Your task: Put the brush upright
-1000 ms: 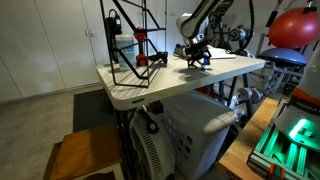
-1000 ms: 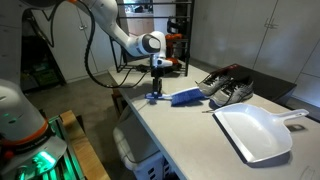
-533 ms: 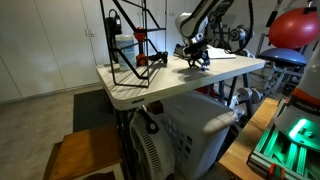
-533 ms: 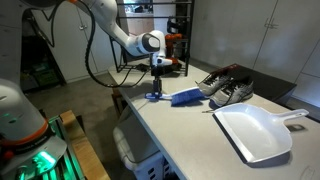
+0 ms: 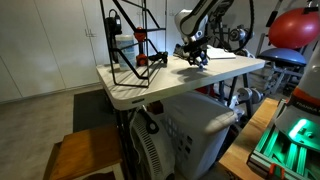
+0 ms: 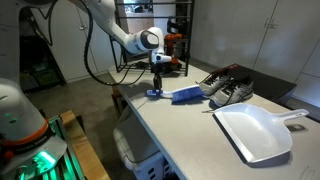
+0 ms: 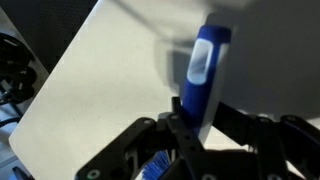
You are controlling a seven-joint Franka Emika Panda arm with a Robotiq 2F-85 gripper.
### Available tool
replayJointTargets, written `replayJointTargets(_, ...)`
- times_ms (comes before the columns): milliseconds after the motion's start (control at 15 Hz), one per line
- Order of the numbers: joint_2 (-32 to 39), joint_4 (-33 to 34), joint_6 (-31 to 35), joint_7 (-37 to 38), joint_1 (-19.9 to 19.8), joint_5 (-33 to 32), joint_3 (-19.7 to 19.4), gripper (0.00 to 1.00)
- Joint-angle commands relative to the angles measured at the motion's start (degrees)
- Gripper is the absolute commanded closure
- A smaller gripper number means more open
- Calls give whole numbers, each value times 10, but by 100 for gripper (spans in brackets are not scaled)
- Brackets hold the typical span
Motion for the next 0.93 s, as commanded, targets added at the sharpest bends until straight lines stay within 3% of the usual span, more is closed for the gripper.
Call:
replayJointTargets(0,-57,-54,50,5,-3,-3,-2,91)
replayJointTargets(867,-228,-251,295,0,-20,-16,17,91)
